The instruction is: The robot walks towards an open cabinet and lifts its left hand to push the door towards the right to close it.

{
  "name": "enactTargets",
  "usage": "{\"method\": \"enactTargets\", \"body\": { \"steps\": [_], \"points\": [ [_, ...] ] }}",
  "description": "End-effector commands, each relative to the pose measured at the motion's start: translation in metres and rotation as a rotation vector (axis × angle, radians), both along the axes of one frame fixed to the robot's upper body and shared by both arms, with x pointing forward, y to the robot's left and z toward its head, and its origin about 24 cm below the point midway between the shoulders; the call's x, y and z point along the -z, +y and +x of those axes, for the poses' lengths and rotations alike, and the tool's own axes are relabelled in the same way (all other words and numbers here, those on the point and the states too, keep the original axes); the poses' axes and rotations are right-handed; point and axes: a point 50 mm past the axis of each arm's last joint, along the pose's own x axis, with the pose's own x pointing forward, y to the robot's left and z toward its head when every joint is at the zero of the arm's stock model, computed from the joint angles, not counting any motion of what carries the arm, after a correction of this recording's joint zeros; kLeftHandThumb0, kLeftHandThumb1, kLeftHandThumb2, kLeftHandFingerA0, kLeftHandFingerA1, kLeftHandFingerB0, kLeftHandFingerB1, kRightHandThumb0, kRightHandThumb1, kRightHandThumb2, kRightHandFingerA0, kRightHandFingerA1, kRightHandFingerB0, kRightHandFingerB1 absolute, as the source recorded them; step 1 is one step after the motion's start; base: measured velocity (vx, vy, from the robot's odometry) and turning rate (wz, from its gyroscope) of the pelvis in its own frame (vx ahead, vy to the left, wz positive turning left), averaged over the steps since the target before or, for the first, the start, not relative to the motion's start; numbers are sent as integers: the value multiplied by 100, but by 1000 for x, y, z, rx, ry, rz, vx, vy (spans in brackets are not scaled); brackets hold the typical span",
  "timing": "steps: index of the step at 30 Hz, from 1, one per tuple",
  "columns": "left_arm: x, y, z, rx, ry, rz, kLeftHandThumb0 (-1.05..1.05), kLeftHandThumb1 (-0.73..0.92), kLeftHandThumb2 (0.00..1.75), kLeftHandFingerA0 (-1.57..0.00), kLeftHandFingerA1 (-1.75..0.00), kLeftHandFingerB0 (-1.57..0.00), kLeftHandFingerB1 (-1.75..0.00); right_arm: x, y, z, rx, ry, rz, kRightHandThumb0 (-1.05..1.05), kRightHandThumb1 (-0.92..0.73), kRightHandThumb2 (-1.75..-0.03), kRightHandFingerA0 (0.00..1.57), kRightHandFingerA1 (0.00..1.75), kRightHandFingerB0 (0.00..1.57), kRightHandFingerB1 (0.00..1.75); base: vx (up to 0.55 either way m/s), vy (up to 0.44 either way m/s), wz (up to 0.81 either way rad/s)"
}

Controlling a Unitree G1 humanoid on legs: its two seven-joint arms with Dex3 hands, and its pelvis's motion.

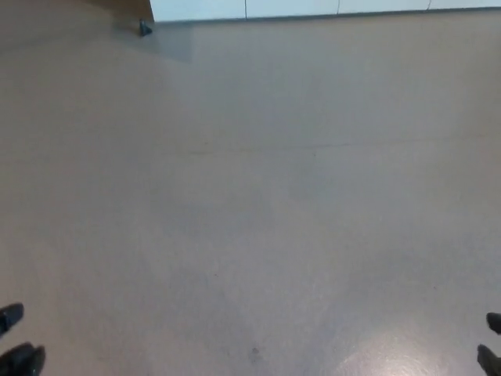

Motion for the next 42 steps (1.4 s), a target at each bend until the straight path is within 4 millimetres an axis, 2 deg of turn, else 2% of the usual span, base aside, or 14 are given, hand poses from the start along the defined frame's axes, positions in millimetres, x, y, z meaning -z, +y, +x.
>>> {"method": "enactTargets", "body": {
  "steps": [1,7,8,18,23,32,35,42],
  "points": [
    [4,2,-12,-6,16,-69,-3,76,62,-27,-37,-23,-32,-2,-7,-8,31,-43,7,-28,-73,-62,50,42,32,35,0,0,0],
    [7,2,-19,10,42,-68,-5,77,62,-27,-37,-23,-32,2,-5,-20,28,-34,-2,-25,-71,-61,52,43,32,35,55,70,-7],
    [7,2,-19,7,52,-60,-2,57,97,-17,-51,-14,-49,4,-5,-21,27,-27,-4,-25,-71,-61,49,42,32,35,124,185,-14],
    [11,4,-31,2,82,-58,-3,56,97,-16,-51,-16,-49,12,-4,-34,10,3,-38,-26,-72,-61,51,43,34,35,160,197,7],
    [15,5,-39,32,115,-31,-3,55,96,-19,-52,-16,-49,15,-4,-41,16,19,-46,-24,-72,-61,52,43,34,36,186,-102,10],
    [15,6,-38,26,117,-29,-2,55,96,-17,-52,-16,-49,17,-3,-34,-26,30,-91,-23,-72,-61,52,43,35,36,211,-188,7],
    [18,7,-46,28,140,-23,-3,54,95,-18,-52,-17,-50,20,-2,-40,-44,58,-108,-24,-73,-61,50,42,35,36,235,-108,-5],
    [19,8,-49,45,157,7,-3,54,95,-22,-53,-16,-49,22,-3,-42,-61,67,-115,-24,-72,-61,49,42,34,36,248,12,-3]
  ]
}}
